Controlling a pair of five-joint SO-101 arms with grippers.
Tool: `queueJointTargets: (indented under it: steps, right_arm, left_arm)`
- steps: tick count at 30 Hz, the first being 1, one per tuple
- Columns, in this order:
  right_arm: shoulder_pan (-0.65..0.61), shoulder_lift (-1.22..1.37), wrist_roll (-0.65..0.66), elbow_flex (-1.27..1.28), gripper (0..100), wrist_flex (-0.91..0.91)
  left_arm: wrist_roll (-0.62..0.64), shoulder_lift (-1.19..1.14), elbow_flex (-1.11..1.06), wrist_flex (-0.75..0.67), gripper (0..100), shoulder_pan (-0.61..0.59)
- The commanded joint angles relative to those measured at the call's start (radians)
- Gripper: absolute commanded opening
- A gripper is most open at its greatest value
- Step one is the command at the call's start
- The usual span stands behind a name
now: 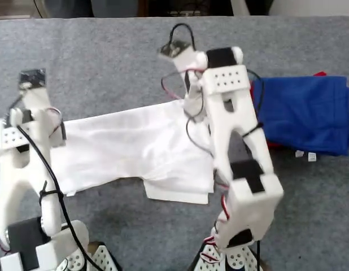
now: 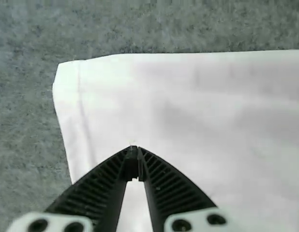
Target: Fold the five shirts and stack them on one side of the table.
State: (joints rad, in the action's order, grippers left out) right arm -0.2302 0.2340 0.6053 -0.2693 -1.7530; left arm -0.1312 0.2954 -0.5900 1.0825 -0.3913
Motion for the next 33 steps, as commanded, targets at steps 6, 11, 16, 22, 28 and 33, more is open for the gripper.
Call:
queueJointTargets:
  steps: [6,11,16,22,28,33]
  right_arm:
    - [-0.190,-0.277,0.003,0.621,1.5,0.278]
    - [-0.276,-0.275,-0.097,0.751,1.5,0.460]
    - [-0.281,-0.260,-0.124,0.750,1.5,0.489]
    - [-0.273,-0.262,-0.124,0.723,1.5,0.485]
    - [-0.270,-0.219,-0.124,0.671,1.5,0.528]
    - [-0.270,-0.150,-0.124,0.682,1.5,0.493]
  left_arm:
    - [0.069,-0.158,0.045,-0.150,3,0.010]
    - [0.083,-0.293,0.036,-0.232,3,0.007]
    - [0.083,-0.342,0.013,-0.275,3,0.007]
    - [0.083,-0.350,0.013,-0.272,3,0.008]
    - [0.104,-0.350,0.013,-0.270,3,0.008]
    - [0.103,-0.350,0.013,-0.270,3,0.002]
